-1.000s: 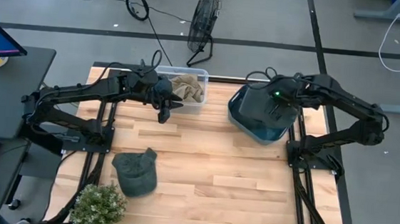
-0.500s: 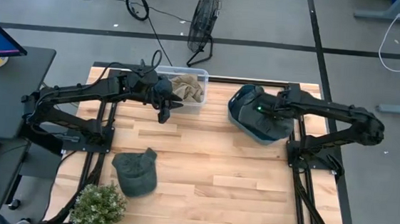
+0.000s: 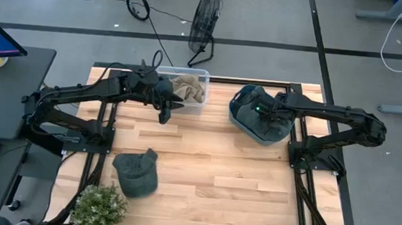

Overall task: Pick & Place hat
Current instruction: Put the right black cap into the blue bin

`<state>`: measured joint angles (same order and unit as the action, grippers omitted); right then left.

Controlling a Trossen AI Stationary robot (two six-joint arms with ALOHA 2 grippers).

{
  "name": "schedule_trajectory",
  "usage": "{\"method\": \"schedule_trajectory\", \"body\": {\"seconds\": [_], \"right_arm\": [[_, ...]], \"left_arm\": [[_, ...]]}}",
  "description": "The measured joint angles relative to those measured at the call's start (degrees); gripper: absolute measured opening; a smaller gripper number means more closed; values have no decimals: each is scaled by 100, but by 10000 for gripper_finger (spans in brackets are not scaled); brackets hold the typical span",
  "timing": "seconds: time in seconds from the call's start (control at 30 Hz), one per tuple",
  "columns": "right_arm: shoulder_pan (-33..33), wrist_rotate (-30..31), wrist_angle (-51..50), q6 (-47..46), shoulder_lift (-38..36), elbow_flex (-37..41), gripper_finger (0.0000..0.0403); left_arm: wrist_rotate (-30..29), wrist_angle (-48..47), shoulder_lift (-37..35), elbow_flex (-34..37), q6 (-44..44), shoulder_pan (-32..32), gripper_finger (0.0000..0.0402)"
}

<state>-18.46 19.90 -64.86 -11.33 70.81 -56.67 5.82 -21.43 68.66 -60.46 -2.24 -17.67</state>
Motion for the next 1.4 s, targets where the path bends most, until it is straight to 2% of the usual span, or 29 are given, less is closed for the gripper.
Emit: {"method": "schedule_trajectory", "body": {"seconds": [0.23, 0.33, 0.4, 0.5, 0.57, 0.63, 0.87, 1.03, 1.2, 1.4], "right_arm": [[116, 8, -883, -46, 0, -1023, 130], [189, 128, -1334, -225, 0, -1506, 134], [214, 345, -1532, -461, -9, -1625, 124], [208, 309, -1618, -752, -9, -1409, 80], [210, 150, -1575, -763, -4, -1067, 36], [214, 97, -1388, -770, -2, -668, 10], [107, -115, -38, -825, 0, 716, 4], [11, -436, 852, -773, 0, 1334, 5], [-4, -601, 569, -772, 0, 1238, 4], [43, -629, -425, -805, -2, 211, 6]], "left_arm": [[0, -6, 0, 1, -9, 2, 110], [0, -70, 0, 1, -11, 2, 110], [0, -104, 0, 1, -9, 2, 110], [0, -138, 0, 1, -11, 2, 110], [-2, -161, 0, 1, -11, 2, 110], [0, -163, 0, 1, -10, 3, 110], [0, -162, 0, 1, -9, 4, 110], [0, -160, 0, 1, -11, 4, 110], [0, -158, 0, 1, -23, 38, 110], [0, -155, -9, 1, -373, 290, 110]]}}
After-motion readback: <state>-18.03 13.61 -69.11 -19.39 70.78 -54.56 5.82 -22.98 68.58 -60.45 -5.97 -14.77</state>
